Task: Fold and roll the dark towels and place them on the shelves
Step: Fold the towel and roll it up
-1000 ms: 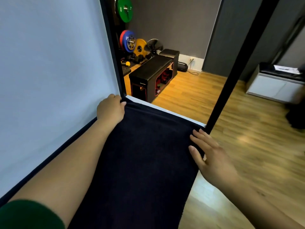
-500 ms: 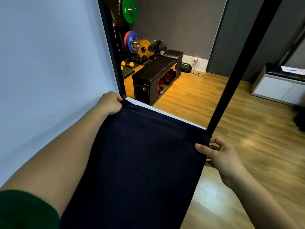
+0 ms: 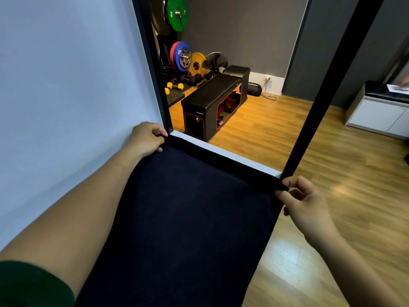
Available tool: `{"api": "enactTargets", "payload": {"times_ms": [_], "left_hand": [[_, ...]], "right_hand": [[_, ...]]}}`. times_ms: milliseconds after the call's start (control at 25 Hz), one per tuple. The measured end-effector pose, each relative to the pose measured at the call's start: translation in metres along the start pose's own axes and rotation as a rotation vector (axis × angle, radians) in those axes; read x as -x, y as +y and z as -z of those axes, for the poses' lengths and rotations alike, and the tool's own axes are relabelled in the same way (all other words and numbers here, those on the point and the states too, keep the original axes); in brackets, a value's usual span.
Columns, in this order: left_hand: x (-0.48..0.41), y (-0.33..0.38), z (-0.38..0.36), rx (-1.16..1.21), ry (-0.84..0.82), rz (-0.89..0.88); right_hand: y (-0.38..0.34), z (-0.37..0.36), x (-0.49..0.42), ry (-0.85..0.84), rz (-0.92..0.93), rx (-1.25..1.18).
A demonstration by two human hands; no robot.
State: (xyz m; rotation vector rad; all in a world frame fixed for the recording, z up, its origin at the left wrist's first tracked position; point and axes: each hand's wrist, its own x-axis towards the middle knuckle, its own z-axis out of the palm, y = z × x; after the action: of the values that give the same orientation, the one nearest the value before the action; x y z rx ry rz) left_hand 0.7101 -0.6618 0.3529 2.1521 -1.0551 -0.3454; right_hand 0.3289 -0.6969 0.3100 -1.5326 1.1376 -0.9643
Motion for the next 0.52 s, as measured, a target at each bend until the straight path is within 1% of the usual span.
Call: {"api": "enactTargets", "payload": {"times_ms": [120, 200, 280, 360, 520], "left_hand": [[0.006, -0.002, 0.004, -0.084, 0.071, -0.055], [0.006, -0.002, 0.006, -0.151, 0.041, -0.143], [0.003, -0.001, 0.009, -0.231, -0.008, -0.221], [0.002, -0.003, 0.012, -0.312, 0.003, -0.308], [0.009, -0.021, 0.014, -0.595, 0.027, -0.482]], "right_hand": [[0.002, -0.002, -0.005, -0.042, 0.138, 0.099], [0.007, 0.000, -0.007, -0.029, 0.252, 0.190], [0.012, 0.005, -0.005, -0.015, 0.326, 0.239], [0.017, 0.009, -0.003, -0.039, 0.394, 0.260], [0.018, 0.014, -0.005, -0.066, 0.624, 0.402]]}}
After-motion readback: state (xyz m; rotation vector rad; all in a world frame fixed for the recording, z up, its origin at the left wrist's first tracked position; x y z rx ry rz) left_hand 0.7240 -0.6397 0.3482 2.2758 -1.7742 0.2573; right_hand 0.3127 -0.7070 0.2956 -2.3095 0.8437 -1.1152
